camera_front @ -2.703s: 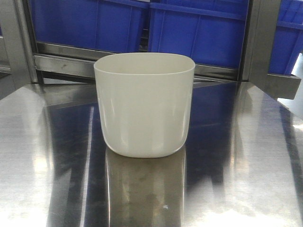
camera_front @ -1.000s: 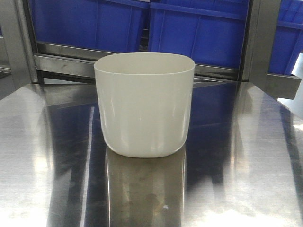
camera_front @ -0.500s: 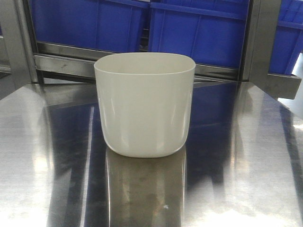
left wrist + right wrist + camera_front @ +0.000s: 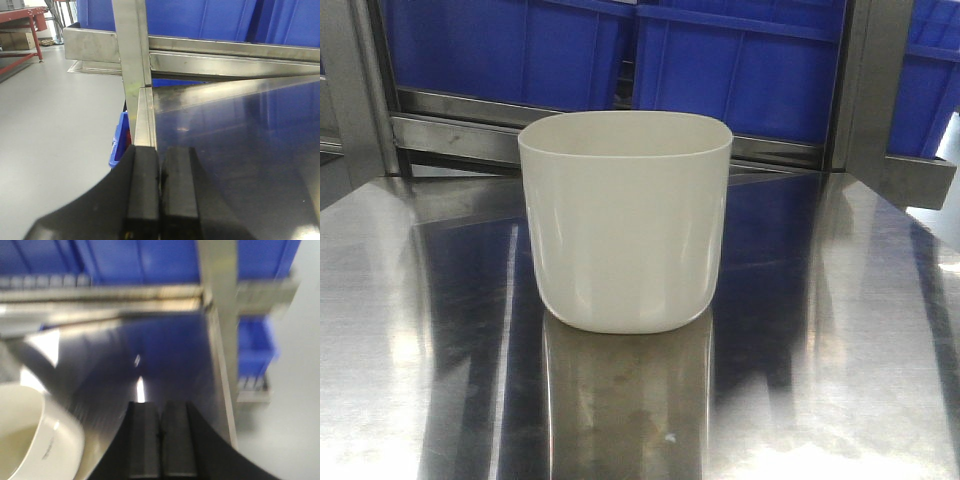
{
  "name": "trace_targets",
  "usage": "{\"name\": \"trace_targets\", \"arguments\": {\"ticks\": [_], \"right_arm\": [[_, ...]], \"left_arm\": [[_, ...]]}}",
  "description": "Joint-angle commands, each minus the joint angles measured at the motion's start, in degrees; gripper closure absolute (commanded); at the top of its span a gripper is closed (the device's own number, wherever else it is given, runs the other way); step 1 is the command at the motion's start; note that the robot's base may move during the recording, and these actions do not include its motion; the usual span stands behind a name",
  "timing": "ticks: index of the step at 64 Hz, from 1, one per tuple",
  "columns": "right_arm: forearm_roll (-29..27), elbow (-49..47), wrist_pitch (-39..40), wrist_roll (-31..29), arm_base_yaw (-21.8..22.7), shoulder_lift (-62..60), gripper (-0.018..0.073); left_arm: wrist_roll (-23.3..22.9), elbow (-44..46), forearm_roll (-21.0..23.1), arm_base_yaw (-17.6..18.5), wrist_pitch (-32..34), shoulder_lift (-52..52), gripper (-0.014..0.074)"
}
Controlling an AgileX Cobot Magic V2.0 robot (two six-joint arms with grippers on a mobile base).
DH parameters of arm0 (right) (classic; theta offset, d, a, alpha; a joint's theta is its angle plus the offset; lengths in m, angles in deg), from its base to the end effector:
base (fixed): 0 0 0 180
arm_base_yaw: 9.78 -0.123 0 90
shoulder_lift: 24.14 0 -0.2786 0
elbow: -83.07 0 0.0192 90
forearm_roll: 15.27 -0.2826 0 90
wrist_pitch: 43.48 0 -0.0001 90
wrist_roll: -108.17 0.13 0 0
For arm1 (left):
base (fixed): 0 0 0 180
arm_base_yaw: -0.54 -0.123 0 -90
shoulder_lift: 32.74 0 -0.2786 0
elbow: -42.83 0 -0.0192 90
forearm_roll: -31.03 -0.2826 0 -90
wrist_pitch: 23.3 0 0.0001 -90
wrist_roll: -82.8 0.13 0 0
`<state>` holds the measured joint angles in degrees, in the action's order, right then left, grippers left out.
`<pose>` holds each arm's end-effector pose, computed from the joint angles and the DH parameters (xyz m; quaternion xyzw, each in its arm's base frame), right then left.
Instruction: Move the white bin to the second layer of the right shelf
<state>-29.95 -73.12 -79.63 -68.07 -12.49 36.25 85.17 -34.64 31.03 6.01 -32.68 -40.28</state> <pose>0.2522 0.0314 0.3496 0.0599 0.8599 0.1443 0.4859 0.1327 -0.0127 0.1932 0.0502 0.7320 -0.0184 0.6793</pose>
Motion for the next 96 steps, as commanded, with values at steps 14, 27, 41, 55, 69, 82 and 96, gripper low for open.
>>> {"name": "trace_targets", "arguments": {"ticks": [14, 27, 41, 55, 69, 82, 96], "right_arm": [[-3.8, -12.0, -9.1, -1.1, -7.6, 14.4, 0.0015], [-3.8, -17.3, -9.4, -1.1, -15.2, 21.0, 0.0041], [-3.8, -24.4, -12.7, -1.1, -20.3, 28.4, 0.0041], [-3.8, -30.0, -15.6, -1.1, -22.4, 35.3, 0.0041], [-3.6, -30.7, -16.3, -1.1, -23.0, 39.8, 0.0041], [-2.2, -30.7, -16.5, -1.1, -23.0, 43.1, 0.0041], [-2.2, -30.7, -16.7, -1.1, -23.0, 45.9, 0.0041]], "left_arm": [[-0.2, -2.1, 0.0, 0.3, 4.9, 0.8, 0.0512], [-0.2, -2.1, 0.0, 0.3, 4.9, 0.8, 0.0512], [-0.2, -2.1, 0.0, 0.3, 4.9, 0.8, 0.0512], [-0.2, -2.1, 0.0, 0.3, 4.9, 0.8, 0.0512], [-0.2, -2.1, 0.0, 0.3, 4.9, 0.8, 0.0512], [-0.2, -2.1, 0.0, 0.3, 4.9, 0.8, 0.0512], [-0.2, -2.1, 0.0, 0.3, 4.9, 0.8, 0.0512]]}}
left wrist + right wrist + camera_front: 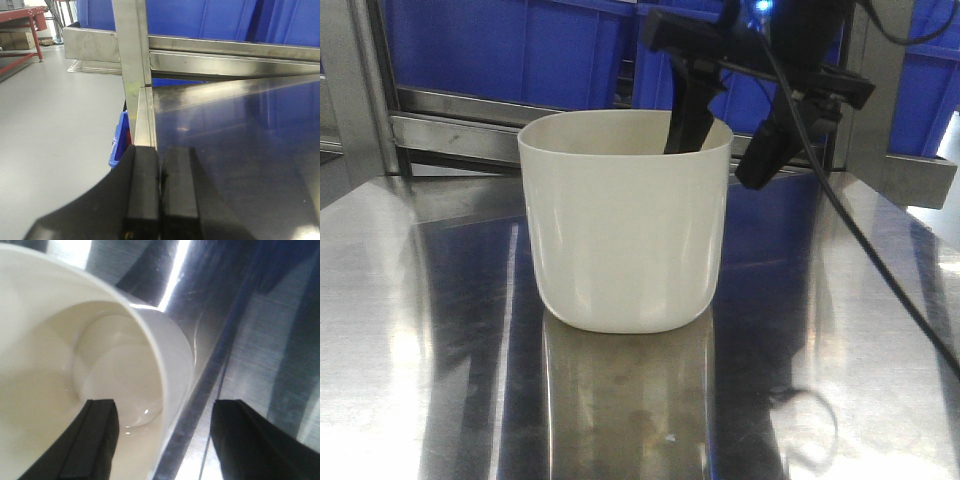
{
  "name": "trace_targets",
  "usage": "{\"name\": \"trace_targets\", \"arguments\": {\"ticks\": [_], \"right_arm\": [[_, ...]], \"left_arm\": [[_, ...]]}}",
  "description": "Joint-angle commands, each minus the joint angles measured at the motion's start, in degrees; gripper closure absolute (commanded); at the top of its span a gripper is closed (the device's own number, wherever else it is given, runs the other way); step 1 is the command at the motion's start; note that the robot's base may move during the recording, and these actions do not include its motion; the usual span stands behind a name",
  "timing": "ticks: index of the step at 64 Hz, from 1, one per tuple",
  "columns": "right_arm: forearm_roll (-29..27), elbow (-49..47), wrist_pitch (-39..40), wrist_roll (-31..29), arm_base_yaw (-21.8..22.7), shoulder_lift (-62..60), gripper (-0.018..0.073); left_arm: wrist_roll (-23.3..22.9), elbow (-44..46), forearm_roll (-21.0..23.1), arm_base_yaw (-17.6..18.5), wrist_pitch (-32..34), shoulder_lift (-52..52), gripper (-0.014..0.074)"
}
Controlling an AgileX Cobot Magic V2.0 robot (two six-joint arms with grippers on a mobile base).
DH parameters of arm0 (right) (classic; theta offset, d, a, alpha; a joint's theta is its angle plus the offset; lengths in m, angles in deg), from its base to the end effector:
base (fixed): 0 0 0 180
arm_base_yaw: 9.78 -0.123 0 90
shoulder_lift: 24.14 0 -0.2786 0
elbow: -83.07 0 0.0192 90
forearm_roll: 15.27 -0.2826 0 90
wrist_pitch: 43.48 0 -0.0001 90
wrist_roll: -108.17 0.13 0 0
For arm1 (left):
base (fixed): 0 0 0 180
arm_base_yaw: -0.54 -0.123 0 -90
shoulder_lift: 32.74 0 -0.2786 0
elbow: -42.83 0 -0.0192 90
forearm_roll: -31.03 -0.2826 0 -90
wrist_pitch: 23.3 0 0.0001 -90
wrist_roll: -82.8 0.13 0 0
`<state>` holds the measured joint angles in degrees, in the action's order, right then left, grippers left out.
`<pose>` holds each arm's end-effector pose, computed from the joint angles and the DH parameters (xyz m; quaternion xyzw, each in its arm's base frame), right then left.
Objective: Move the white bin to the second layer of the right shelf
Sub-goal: 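Reach the right gripper down over the rim of the white bin, then close the right gripper on the bin rim and lift it up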
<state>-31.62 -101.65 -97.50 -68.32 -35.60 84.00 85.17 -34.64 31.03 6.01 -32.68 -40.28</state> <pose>0.3623 0.2082 0.2249 -0.1295 0.9639 0.1740 0.1546 0.1327 -0.0127 0.1932 0.0502 0.7320 -0.0184 0.6793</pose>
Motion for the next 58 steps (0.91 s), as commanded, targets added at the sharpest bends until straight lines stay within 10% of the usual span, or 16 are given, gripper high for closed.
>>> {"name": "trace_targets", "arguments": {"ticks": [1, 20, 38, 58], "right_arm": [[-0.5, -2.2, 1.2, -0.9, 0.1, -1.6, 0.0041], [-0.5, -2.2, 1.4, -0.9, 0.1, -0.2, 0.0061], [-0.4, -3.7, 0.8, -0.9, 0.1, -0.3, 0.0525], [1.9, -5.9, 4.9, -0.9, 0.1, -6.1, 0.0503]], "left_arm": [[-0.2, -2.1, 0.0, 0.3, 4.9, 0.8, 0.0512], [-0.2, -2.1, 0.0, 0.3, 4.9, 0.8, 0.0512], [-0.2, -2.1, 0.0, 0.3, 4.9, 0.8, 0.0512], [-0.2, -2.1, 0.0, 0.3, 4.9, 0.8, 0.0512]]}}
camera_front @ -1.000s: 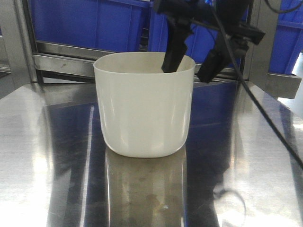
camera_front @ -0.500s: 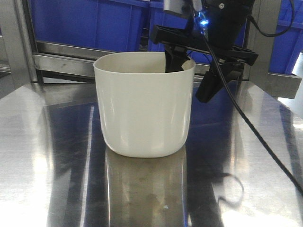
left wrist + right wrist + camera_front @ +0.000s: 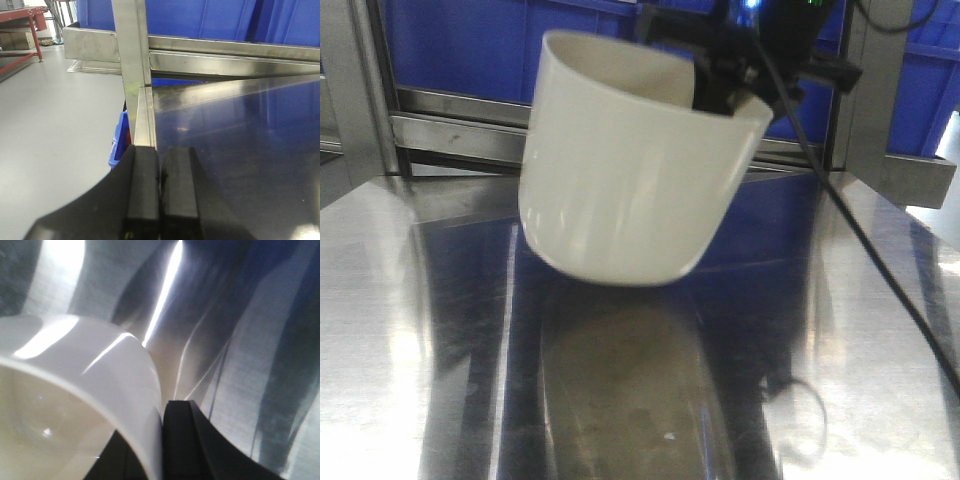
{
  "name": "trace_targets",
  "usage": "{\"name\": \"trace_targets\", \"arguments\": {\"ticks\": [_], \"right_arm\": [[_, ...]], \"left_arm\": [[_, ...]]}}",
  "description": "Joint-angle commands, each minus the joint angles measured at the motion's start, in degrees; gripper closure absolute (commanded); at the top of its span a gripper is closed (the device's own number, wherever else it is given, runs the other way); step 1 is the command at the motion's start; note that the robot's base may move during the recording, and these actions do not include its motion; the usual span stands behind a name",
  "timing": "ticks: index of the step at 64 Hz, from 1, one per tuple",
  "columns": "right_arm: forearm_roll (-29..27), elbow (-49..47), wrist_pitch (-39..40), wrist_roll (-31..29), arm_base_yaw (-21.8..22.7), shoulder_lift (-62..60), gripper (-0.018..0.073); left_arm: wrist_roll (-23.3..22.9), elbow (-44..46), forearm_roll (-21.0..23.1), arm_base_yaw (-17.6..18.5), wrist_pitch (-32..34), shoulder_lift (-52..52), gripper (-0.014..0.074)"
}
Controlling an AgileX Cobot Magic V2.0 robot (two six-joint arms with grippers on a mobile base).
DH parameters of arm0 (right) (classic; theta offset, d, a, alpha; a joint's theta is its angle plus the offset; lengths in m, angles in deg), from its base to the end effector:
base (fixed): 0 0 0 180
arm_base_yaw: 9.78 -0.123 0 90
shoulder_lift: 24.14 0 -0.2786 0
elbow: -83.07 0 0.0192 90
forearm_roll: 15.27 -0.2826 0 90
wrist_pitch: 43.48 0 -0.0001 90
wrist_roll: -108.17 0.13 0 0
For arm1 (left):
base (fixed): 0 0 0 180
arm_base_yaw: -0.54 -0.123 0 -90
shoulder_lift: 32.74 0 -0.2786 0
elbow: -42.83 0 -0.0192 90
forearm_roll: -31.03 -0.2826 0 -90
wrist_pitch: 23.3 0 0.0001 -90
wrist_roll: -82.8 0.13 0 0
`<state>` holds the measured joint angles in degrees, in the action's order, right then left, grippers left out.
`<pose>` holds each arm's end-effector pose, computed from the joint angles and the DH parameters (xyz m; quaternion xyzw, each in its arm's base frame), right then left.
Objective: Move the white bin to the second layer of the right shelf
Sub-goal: 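Close the right gripper on the bin rim and lift it up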
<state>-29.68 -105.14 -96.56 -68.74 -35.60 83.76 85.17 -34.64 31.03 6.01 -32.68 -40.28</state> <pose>0.3734 0.2094 0.2471 -0.1414 0.9551 0.1698 0.1974 0.1327 -0.0127 0.1932 0.0502 0.7320 -0.0184 0.6793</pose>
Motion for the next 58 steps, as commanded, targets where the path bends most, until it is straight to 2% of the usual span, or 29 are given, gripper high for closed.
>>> {"name": "trace_targets", "arguments": {"ticks": [1, 17, 23, 43, 58], "right_arm": [[0.3, -2.4, 4.3, -0.4, 0.1, -6.3, 0.0503], [5.5, -2.0, 8.5, -0.4, 0.5, -16.0, 0.0503], [5.9, 0.1, 11.5, -0.4, 1.5, -20.2, 0.0503], [5.9, 20.3, 27.5, -0.4, 6.7, -39.2, 0.0503], [5.8, 35.2, 33.1, -0.4, 9.4, -52.7, 0.0503]], "left_arm": [[-0.2, -2.1, 0.0, 0.3, 4.9, 0.8, 0.0512], [-0.2, -2.1, 0.0, 0.3, 4.9, 0.8, 0.0512], [-0.2, -2.1, 0.0, 0.3, 4.9, 0.8, 0.0512], [-0.2, -2.1, 0.0, 0.3, 4.9, 0.8, 0.0512], [-0.2, -2.1, 0.0, 0.3, 4.9, 0.8, 0.0512]]}}
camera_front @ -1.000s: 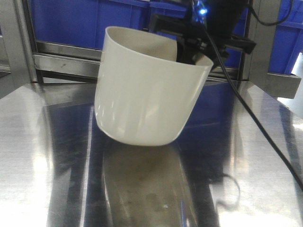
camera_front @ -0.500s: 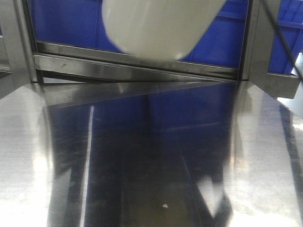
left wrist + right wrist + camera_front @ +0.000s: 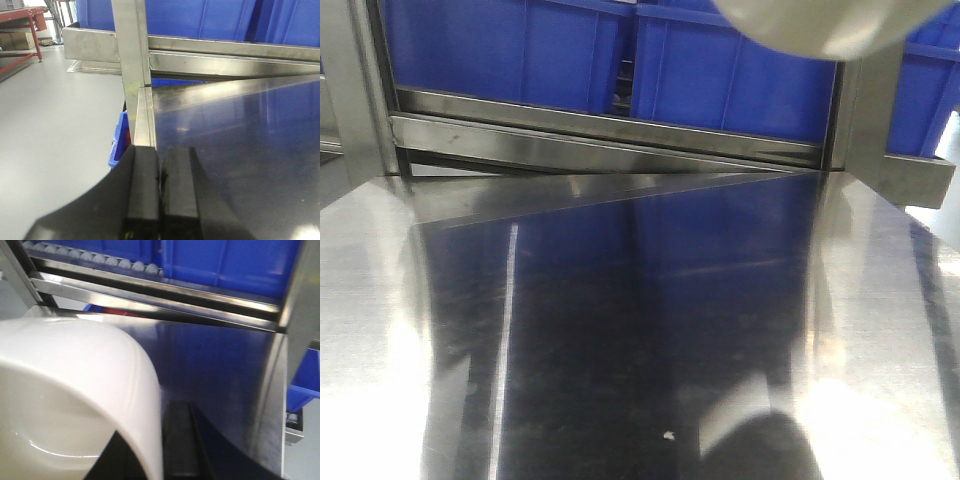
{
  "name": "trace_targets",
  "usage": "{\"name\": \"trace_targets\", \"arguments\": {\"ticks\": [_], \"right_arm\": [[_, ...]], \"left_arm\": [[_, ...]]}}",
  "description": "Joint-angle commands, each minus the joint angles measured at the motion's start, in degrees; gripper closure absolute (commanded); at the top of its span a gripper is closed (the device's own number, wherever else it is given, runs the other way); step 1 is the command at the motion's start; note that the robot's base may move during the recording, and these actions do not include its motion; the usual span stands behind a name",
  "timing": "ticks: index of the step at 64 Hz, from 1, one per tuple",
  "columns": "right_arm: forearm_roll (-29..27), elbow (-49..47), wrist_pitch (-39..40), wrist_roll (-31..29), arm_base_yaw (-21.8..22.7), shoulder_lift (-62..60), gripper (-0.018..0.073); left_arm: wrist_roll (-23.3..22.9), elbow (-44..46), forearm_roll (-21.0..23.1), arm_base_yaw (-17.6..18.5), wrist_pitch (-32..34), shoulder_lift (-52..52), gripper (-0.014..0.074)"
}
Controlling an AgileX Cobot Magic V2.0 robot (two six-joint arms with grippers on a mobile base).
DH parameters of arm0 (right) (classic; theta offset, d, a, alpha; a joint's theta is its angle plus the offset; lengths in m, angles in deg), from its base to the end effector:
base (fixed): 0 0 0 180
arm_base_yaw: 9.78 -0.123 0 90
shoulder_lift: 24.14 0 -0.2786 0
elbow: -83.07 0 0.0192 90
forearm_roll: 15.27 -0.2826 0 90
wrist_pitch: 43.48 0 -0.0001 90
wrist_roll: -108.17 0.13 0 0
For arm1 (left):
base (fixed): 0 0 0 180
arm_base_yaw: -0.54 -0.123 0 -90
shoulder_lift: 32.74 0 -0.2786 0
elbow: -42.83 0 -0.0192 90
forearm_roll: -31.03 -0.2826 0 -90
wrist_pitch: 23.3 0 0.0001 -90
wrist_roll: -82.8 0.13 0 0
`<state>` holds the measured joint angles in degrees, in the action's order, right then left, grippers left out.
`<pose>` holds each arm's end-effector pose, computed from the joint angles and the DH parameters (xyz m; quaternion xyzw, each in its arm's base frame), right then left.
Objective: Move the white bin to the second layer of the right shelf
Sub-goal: 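Close the right gripper on the bin rim and lift it up, then hold the lifted bin in the right gripper while the base backs away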
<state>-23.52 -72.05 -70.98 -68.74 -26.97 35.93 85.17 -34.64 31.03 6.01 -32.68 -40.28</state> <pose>0.2467 0.0853 0.3593 -0.0674 0.8270 0.1597 0.5347 0.1327 -0.0127 0.1932 0.0502 0.7320 -0.0184 0.6793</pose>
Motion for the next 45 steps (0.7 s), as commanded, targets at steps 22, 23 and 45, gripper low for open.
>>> {"name": "trace_targets", "arguments": {"ticks": [22, 23, 45], "right_arm": [[-0.4, 8.5, 9.7, -0.4, 0.8, -10.8, 0.0503], [-0.4, 8.5, 9.8, -0.4, 0.8, -10.8, 0.0503], [-0.4, 8.5, 10.4, -0.4, 0.8, -10.8, 0.0503]], "left_arm": [[-0.2, -2.1, 0.0, 0.3, 4.9, 0.8, 0.0512], [-0.2, -2.1, 0.0, 0.3, 4.9, 0.8, 0.0512], [-0.2, -2.1, 0.0, 0.3, 4.9, 0.8, 0.0512]]}}
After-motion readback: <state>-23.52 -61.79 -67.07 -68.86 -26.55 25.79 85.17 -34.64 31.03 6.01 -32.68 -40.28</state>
